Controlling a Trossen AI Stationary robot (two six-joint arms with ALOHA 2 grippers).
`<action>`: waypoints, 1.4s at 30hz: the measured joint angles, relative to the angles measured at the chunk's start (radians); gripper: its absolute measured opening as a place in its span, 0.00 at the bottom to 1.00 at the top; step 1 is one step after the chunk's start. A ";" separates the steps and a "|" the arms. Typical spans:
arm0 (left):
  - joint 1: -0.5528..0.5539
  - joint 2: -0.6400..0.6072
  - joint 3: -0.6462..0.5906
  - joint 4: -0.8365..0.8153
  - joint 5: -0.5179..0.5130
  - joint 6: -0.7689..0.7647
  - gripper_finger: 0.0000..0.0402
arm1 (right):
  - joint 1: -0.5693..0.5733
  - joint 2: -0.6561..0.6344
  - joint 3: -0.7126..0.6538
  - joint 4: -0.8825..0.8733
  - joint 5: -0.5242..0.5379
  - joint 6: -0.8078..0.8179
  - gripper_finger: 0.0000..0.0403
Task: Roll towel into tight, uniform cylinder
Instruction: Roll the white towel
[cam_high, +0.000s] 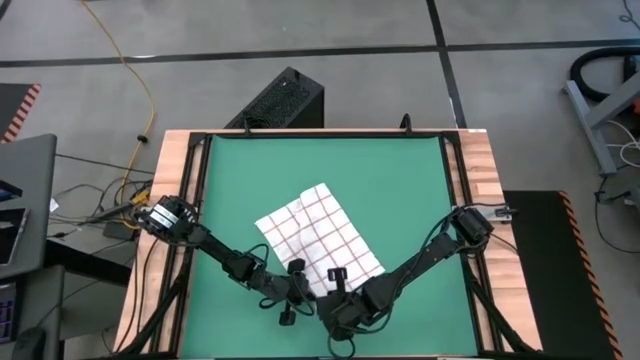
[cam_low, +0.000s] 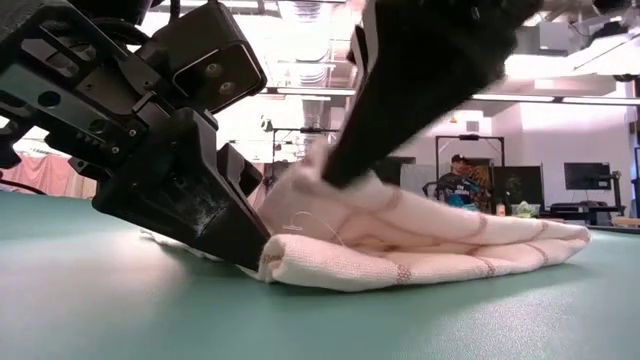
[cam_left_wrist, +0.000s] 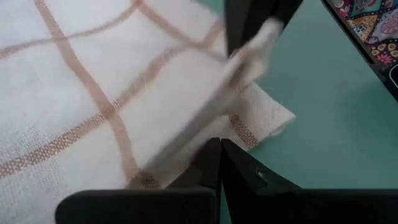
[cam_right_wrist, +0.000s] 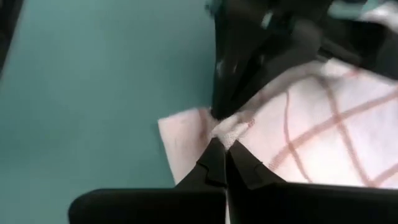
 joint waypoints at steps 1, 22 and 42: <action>0.000 0.000 0.000 0.000 0.000 0.000 0.00 | 0.000 0.000 0.013 -0.008 0.004 -0.007 0.02; 0.001 0.000 0.000 -0.003 0.012 0.011 0.00 | -0.020 0.003 -0.070 0.136 -0.117 -0.002 0.02; 0.000 0.000 0.000 -0.029 0.013 0.011 0.00 | -0.013 -0.052 -0.028 0.007 0.000 0.036 0.01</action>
